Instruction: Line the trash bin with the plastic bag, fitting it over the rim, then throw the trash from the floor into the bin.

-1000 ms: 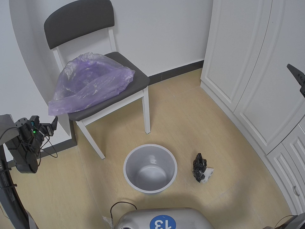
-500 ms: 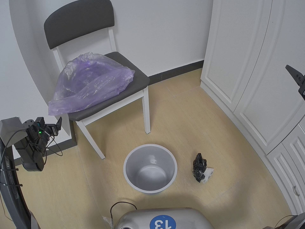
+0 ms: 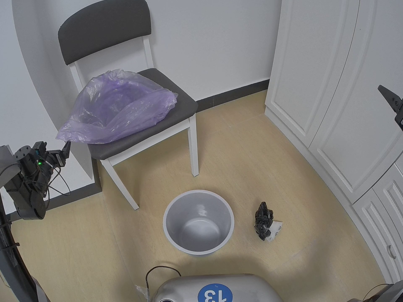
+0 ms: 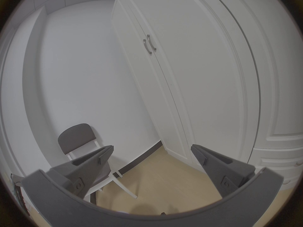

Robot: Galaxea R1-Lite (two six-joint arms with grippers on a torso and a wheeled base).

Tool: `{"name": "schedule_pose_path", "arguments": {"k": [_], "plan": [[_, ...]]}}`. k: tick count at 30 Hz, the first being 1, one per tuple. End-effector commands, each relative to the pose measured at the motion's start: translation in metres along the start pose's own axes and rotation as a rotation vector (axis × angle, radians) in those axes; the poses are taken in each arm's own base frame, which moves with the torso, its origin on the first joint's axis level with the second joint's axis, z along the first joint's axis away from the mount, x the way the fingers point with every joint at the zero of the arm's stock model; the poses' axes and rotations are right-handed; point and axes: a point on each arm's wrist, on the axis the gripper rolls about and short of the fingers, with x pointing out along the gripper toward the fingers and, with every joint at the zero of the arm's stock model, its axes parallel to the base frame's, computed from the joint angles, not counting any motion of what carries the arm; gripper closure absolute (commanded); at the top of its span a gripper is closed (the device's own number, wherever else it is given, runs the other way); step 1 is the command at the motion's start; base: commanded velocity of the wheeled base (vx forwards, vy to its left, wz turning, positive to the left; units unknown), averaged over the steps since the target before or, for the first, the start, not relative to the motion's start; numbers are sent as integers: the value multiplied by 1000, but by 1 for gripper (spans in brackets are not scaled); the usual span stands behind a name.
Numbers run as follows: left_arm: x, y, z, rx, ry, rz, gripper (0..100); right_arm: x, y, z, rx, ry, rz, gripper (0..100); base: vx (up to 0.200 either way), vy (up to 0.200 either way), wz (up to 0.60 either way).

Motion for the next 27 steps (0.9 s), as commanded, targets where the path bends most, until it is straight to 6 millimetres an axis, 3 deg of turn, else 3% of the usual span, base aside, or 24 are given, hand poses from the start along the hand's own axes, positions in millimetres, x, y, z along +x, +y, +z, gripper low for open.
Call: {"name": "schedule_pose_path", "arguments": {"k": [1,10,16,21,27], "plan": [[-11,-2,30,6,-53,-7,0,-1,-1,1,1,-3,-2,0,0,0,0],[-5,-1,33,4,-45,-3,0,0,-1,2,4,-8,-5,0,0,0,0],[-1,-3,10,-3,14,-4,0,0,-1,3,4,-9,-4,0,0,0,0],[3,-4,-23,-11,98,-7,0,0,-1,2,4,-7,-6,0,0,0,0],[14,-12,-32,-13,93,-28,0,1,-2,2,3,-5,-10,0,0,0,0]]}}
